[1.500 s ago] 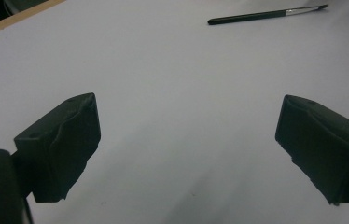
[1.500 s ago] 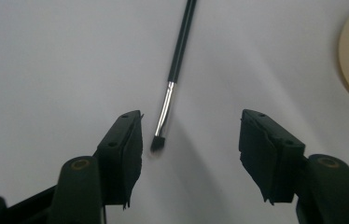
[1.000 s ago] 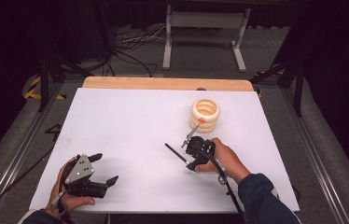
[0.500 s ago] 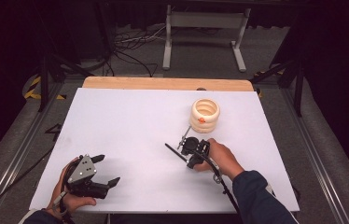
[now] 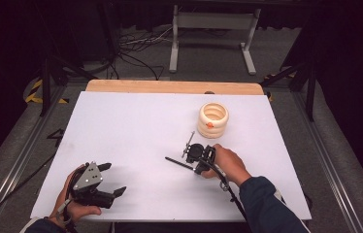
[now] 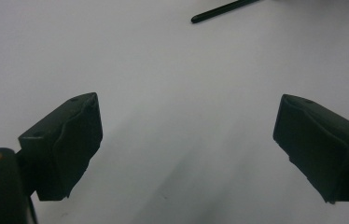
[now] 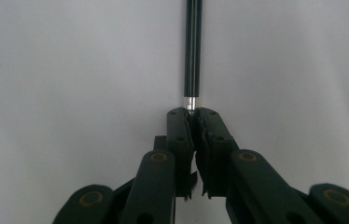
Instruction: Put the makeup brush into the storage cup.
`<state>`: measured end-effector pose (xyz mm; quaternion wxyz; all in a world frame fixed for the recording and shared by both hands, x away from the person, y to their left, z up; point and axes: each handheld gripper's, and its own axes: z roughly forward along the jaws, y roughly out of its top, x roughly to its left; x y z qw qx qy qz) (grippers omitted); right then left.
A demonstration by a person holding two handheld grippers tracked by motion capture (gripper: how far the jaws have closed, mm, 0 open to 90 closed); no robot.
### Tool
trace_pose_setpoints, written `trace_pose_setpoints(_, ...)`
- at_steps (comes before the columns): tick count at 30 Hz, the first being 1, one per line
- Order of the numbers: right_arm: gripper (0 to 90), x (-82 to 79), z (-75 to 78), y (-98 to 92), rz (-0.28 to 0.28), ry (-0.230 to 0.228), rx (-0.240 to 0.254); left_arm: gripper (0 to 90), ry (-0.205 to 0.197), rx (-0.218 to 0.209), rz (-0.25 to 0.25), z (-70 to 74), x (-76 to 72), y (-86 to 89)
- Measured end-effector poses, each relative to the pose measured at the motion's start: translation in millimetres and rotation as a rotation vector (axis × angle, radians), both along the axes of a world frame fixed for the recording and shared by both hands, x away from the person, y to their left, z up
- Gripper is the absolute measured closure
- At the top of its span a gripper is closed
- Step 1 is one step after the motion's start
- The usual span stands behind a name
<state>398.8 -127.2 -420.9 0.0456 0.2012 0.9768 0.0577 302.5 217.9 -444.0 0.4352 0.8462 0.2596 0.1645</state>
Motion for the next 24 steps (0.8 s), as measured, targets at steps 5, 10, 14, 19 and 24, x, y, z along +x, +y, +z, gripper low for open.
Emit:
trace_pose_setpoints(5, 84.7, -1.3, 0.4, -6.7, 0.002, -0.013, 0.047, 8.6, -0.005, -0.025, -0.042, 3.4, -0.7, -1.5)
trace_pose_setpoints(10, 84.7, -2.2, 5.0, -14.5, -0.008, -0.031, 0.077, 9.1, -0.025, 0.035, -0.036, 4.9, 1.6, -8.2)
trace_pose_setpoints(14, 84.7, -3.6, 14.4, -18.6, -0.007, -0.044, 0.092, 9.4, -0.066, 0.092, -0.047, 10.9, 7.4, -21.8)
trace_pose_setpoints(19, 84.7, -3.2, 25.7, -20.8, -0.007, -0.045, 0.114, 11.2, -0.168, 0.169, -0.075, 18.2, 11.2, -46.6)
trace_pose_setpoints(24, 84.7, -2.7, 32.5, -17.6, -0.015, -0.028, 0.13, 14.8, -0.294, 0.263, -0.108, 22.9, 11.8, -76.2)
